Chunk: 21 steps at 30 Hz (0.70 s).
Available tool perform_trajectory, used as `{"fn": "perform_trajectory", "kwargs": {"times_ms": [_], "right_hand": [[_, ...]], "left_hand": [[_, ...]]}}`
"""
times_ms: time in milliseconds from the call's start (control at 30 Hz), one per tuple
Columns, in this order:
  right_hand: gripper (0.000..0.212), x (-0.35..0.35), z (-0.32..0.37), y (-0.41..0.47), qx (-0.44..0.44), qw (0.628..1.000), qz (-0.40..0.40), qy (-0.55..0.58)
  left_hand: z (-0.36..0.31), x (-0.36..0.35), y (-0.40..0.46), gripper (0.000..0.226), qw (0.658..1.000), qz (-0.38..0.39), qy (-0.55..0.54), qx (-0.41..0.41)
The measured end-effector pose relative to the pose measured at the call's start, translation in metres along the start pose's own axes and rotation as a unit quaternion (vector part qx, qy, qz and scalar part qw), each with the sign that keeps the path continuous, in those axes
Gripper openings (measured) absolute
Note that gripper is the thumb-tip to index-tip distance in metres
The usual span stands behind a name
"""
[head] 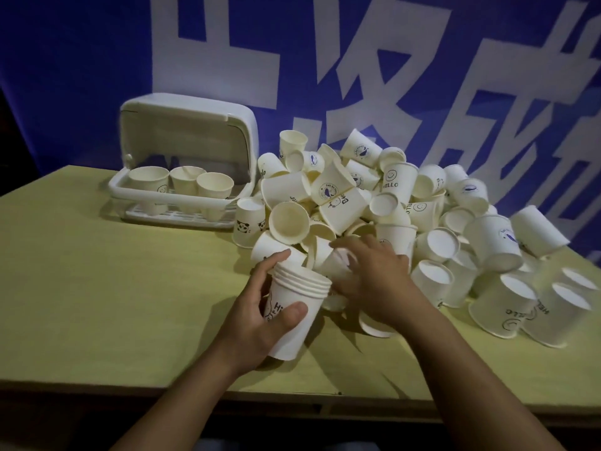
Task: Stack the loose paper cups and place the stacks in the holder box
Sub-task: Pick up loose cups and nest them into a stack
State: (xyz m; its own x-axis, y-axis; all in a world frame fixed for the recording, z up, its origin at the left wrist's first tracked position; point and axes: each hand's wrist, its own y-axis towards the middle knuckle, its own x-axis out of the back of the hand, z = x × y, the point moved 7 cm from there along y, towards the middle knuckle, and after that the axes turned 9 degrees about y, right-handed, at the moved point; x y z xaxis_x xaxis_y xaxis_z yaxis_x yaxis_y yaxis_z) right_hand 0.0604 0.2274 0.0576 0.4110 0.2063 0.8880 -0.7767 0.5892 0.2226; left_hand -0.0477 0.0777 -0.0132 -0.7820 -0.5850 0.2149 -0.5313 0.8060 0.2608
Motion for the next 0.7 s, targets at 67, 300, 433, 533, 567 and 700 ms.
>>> {"fn": "perform_trajectory", "kwargs": {"times_ms": [67, 300, 433, 533, 567, 700], "right_hand": [[0.053, 0.012, -0.002, 0.001, 0.008, 0.992, -0.038, 0.119], [0.044, 0.033, -0.01, -0.01, -0.006, 0.929, -0.192, 0.315], [0.05, 0.022, -0.004, -0.019, 0.012, 0.905, -0.156, 0.395], [0.075, 0.013, 0.007, -0.027, 0.038, 0.917, -0.1, 0.386], [0.077, 0.01, 0.009, -0.028, 0.043, 0.921, -0.092, 0.376], [0.07, 0.006, 0.013, -0.032, 0.051, 0.93, -0.066, 0.358]], "left_hand": [[-0.003, 0.0, 0.0, 0.07, 1.0, 0.019, 0.003, 0.001], [-0.011, -0.011, 0.004, 0.079, 0.999, 0.052, 0.006, -0.005], [-0.011, -0.021, 0.008, 0.111, 0.999, 0.053, -0.006, -0.004], [-0.011, -0.023, 0.011, 0.122, 0.999, 0.046, 0.002, -0.011], [-0.012, -0.024, 0.012, 0.124, 0.999, 0.044, 0.002, -0.01], [-0.019, -0.028, 0.01, 0.124, 0.999, 0.04, 0.004, -0.01]]}}
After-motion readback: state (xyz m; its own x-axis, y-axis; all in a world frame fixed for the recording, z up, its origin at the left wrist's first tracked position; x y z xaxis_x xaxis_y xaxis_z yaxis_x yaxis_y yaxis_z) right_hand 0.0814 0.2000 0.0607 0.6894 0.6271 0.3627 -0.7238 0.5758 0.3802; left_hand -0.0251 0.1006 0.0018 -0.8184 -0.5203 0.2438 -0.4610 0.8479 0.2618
